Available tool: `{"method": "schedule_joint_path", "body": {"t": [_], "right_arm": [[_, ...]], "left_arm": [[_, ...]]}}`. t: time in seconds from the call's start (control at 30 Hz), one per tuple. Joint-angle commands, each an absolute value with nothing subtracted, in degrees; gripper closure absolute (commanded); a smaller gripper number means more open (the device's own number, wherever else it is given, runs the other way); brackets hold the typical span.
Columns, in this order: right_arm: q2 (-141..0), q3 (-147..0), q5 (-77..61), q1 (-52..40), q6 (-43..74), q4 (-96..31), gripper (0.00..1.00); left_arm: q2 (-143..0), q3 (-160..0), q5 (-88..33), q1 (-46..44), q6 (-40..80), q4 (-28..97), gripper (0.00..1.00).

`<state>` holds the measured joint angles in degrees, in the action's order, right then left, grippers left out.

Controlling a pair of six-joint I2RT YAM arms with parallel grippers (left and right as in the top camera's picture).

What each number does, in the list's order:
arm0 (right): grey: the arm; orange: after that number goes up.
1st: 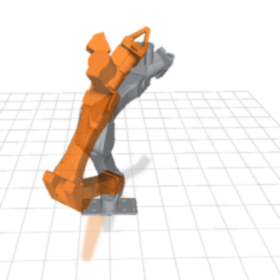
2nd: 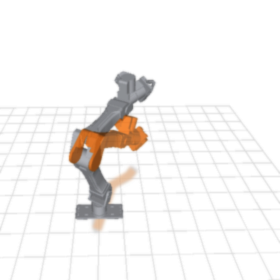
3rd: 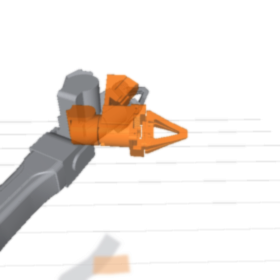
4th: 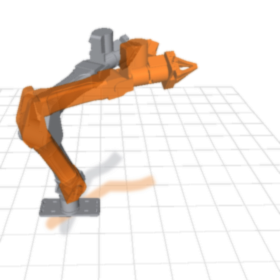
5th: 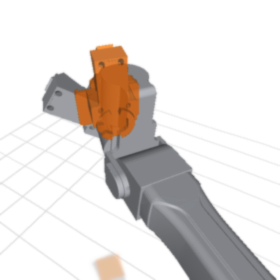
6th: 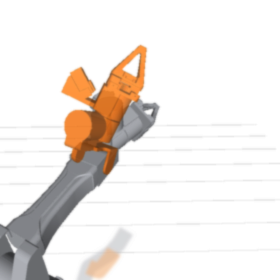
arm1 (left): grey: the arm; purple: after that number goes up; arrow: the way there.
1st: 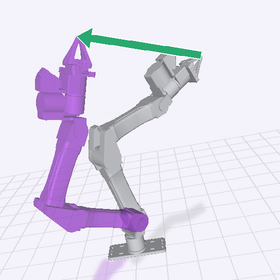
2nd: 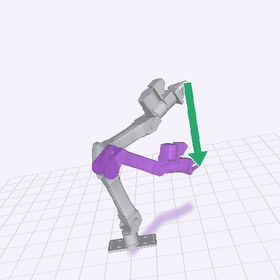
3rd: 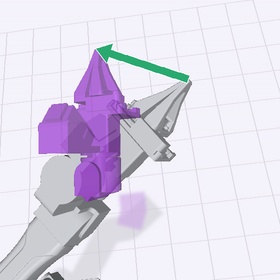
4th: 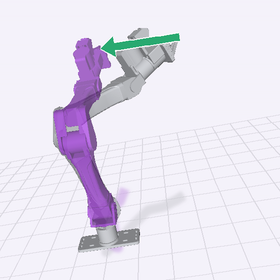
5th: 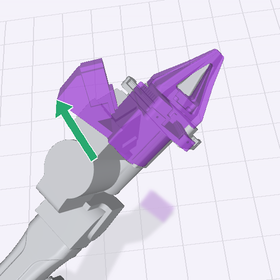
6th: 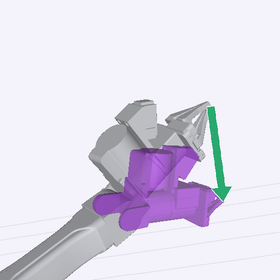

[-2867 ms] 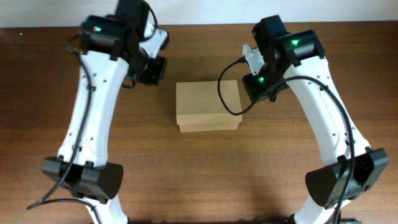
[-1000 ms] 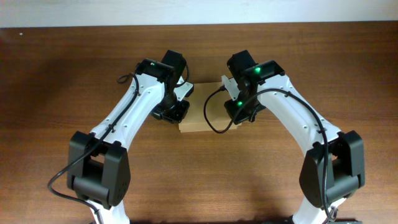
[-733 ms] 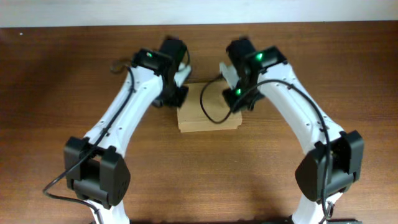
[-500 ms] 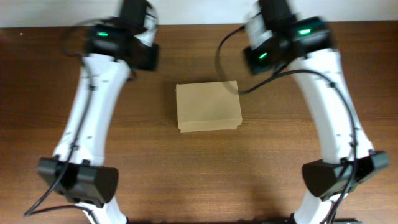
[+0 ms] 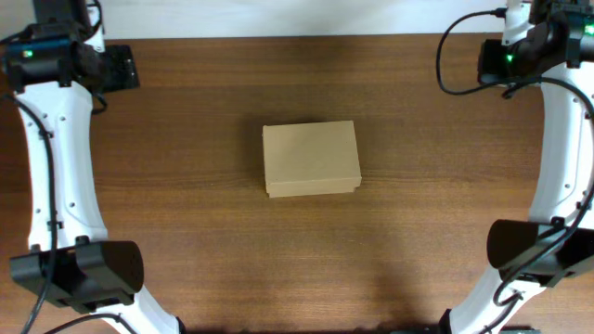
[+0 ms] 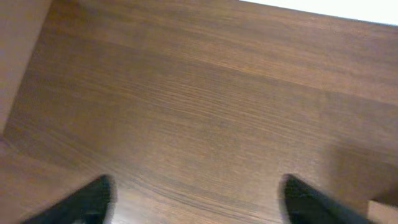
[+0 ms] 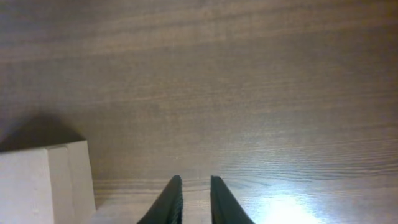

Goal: Pack container

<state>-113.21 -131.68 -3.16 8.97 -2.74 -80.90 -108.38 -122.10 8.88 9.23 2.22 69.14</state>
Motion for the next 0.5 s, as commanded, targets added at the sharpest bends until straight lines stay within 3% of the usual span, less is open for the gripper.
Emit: {"method": "schedule_joint_path", "body": {"t": [0.0, 0.07, 0.1, 0.13, 0.17, 0.47], "right_arm": [[-114.2, -131.4, -5.8, 8.6, -2.5, -81.1, 0.74], [-114.2, -131.4, -5.8, 8.6, -2.5, -81.2, 0.60], [-114.2, -131.4, -5.8, 8.6, -2.5, -81.4, 0.46], [-114.2, -131.4, -5.8, 8.6, -2.5, -81.6, 0.06], [-114.2, -131.4, -5.8, 8.6, -2.5, -81.7, 0.01], [-114.2, -131.4, -5.8, 8.6, -2.5, -82.3, 0.01]], "left_arm": [[-108.4, -122.5, 8.8, 9.4, 2.2, 69.0, 0.00], [-108.4, -122.5, 8.8, 9.4, 2.2, 69.0, 0.00], [-108.4, -122.5, 8.8, 9.4, 2.2, 69.0, 0.00], [-108.4, -122.5, 8.8, 9.4, 2.2, 69.0, 0.00], [-108.4, -122.5, 8.8, 9.4, 2.2, 69.0, 0.00], [-108.4, -122.5, 8.8, 9.4, 2.2, 69.0, 0.00]]}}
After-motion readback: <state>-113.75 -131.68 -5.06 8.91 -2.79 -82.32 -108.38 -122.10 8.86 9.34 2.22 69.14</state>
